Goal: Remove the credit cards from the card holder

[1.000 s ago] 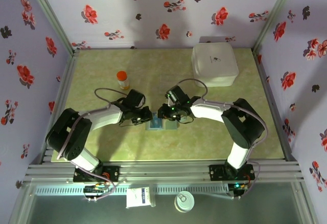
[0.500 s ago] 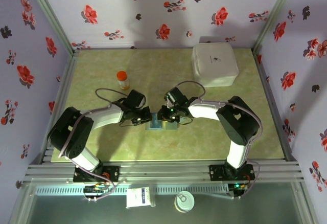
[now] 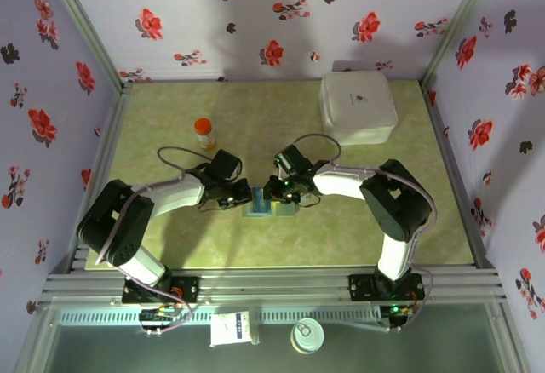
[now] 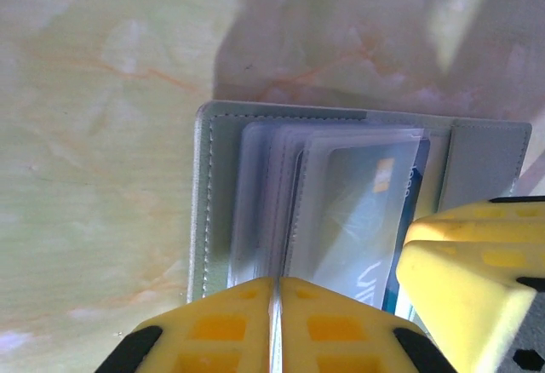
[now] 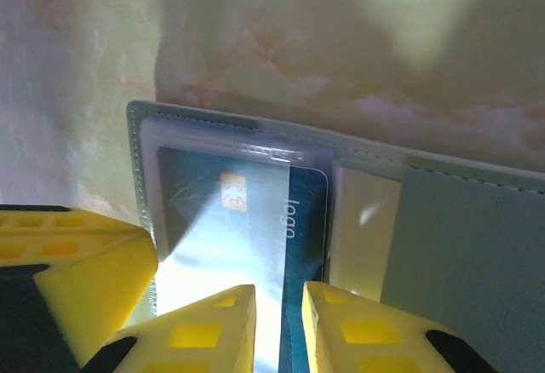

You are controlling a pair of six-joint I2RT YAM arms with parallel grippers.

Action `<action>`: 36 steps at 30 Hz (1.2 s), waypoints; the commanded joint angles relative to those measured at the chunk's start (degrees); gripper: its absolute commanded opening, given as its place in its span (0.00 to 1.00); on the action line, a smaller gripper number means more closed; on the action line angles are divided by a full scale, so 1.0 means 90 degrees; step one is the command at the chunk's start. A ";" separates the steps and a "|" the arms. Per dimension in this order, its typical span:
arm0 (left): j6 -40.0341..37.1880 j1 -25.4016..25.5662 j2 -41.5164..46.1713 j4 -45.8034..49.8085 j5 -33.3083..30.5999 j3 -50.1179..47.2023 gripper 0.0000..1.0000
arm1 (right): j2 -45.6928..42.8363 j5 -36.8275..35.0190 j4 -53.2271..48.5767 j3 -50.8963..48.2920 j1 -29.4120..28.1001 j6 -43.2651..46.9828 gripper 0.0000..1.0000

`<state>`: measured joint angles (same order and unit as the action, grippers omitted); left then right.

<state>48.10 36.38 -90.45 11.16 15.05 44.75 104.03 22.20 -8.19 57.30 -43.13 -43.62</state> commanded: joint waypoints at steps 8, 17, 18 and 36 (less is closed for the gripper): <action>-0.0204 0.0019 0.0098 0.0274 -0.0111 0.0125 0.10 | -0.0259 -0.0436 -0.0585 0.0087 -0.0002 0.0217 0.23; -0.0144 0.0015 0.0437 0.0314 -0.0188 0.0154 0.06 | -0.0482 -0.0493 -0.0653 0.0086 -0.0011 0.0241 0.23; -0.0112 0.0015 0.0489 0.0260 -0.0183 0.0126 0.06 | -0.0503 -0.0505 -0.0658 0.0076 -0.0009 0.0240 0.23; -0.0062 0.0137 -0.0313 -0.0205 0.0349 0.0267 0.01 | 0.0010 0.0342 0.0010 0.0032 -0.0046 -0.0003 0.24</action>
<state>47.86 37.30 -92.12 9.08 17.21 45.93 102.45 23.33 -8.75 57.23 -43.13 -42.70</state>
